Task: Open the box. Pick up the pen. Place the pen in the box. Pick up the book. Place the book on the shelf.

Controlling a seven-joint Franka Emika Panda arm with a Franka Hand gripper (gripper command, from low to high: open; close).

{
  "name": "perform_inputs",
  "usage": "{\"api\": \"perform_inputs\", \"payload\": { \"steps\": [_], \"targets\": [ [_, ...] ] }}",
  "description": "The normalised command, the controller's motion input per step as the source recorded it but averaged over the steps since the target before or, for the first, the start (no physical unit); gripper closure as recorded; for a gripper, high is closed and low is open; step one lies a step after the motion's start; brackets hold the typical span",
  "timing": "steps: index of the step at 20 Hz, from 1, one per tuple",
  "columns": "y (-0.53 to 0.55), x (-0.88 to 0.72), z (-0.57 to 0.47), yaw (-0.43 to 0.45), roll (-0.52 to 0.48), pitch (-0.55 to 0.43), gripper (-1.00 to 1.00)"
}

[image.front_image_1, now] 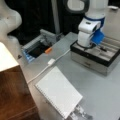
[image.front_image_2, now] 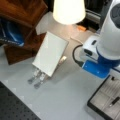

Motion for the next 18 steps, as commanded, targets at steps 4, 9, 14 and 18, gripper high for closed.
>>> {"api": "perform_inputs", "payload": {
  "steps": [4, 9, 14, 18],
  "targets": [
    [-0.38, -0.13, 0.01, 0.156, -0.083, 0.029, -1.00],
    [-0.37, -0.21, 0.02, 0.146, -0.113, 0.005, -1.00],
    [-0.39, -0.25, 0.06, 0.179, -0.155, -0.039, -1.00],
    [-0.36, -0.24, 0.02, 0.209, -0.187, -0.075, -1.00]
  ]
}}
